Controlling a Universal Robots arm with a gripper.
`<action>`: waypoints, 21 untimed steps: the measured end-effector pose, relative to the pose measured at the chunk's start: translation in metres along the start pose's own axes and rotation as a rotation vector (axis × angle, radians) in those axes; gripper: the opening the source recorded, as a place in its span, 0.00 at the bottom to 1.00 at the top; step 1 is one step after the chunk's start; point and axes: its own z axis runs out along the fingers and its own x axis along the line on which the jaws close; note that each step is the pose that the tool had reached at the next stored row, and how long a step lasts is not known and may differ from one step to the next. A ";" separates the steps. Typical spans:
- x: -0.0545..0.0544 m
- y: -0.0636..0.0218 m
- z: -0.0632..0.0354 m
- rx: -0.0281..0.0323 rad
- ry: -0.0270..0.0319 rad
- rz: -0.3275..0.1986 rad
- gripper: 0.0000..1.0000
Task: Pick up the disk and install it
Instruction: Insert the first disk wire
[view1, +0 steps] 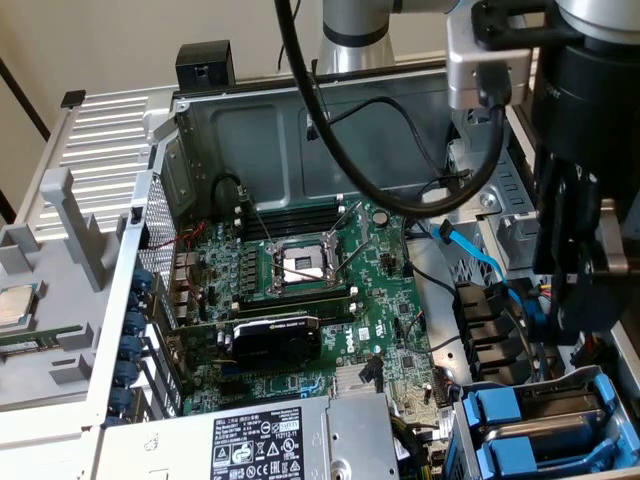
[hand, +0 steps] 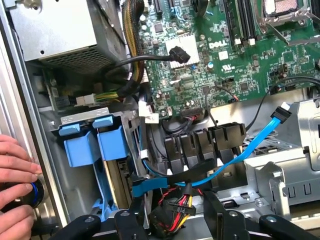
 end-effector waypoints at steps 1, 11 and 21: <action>-0.001 0.0002 0.0002 0.0011 -0.0011 0.002 0.59; -0.006 0.0018 0.0013 0.0020 -0.0045 0.022 0.38; -0.009 0.0136 0.0000 0.0030 0.0001 0.027 0.35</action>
